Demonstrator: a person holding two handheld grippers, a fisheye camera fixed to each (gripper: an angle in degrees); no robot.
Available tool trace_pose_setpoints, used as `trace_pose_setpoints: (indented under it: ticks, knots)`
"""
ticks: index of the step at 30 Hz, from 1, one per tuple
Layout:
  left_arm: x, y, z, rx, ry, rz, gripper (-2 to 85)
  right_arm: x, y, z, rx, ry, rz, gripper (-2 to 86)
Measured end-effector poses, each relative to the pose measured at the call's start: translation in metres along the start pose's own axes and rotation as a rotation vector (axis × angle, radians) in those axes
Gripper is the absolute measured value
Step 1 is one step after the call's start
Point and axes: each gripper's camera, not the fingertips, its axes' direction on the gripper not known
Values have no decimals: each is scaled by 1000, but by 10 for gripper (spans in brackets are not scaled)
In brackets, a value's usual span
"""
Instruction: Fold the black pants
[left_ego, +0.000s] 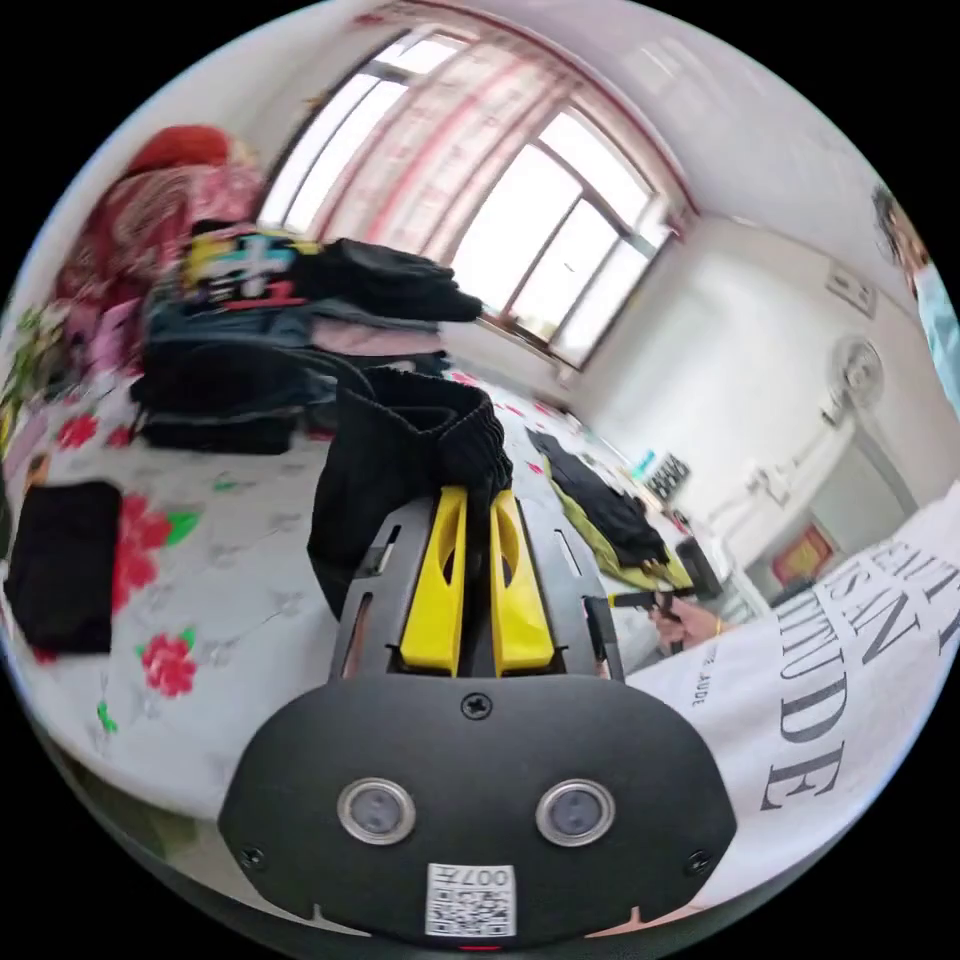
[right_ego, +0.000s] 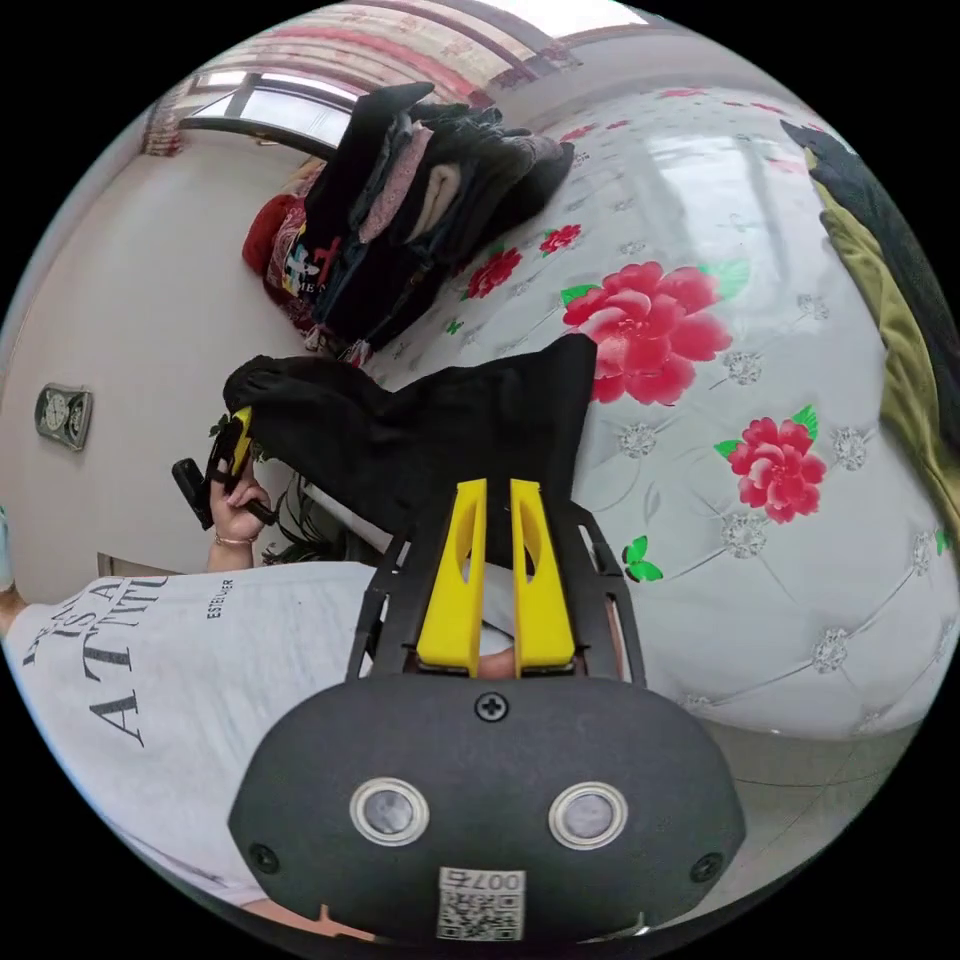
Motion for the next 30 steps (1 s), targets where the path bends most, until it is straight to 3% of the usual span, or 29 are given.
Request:
trace_pose_setpoints:
  ticks: [2, 5, 7, 12, 17, 24, 30]
  knots:
    - [53, -15, 69, -188, 143, 171, 54, 13, 4, -8, 28, -19, 35, 51]
    - [89, -2, 155, -410, 232, 169, 86, 38, 10, -20, 72, -86, 108, 63]
    - [96, 8, 179, -458, 228, 130, 90, 56, 16, -29, 101, -145, 158, 73]
    - [67, 28, 178, -511, 71, 29, 99, 88, 28, -37, 106, -207, 232, 96]
    - [-10, 63, 156, -505, -115, -340, 117, 107, 22, -20, 43, -273, 272, 116]
    - [-27, 81, 199, -639, -96, -419, 147, 99, -10, 19, -126, -247, 206, 123]
    - [-36, 67, 216, -632, 6, -442, 58, 87, -28, 14, -167, -222, 167, 94]
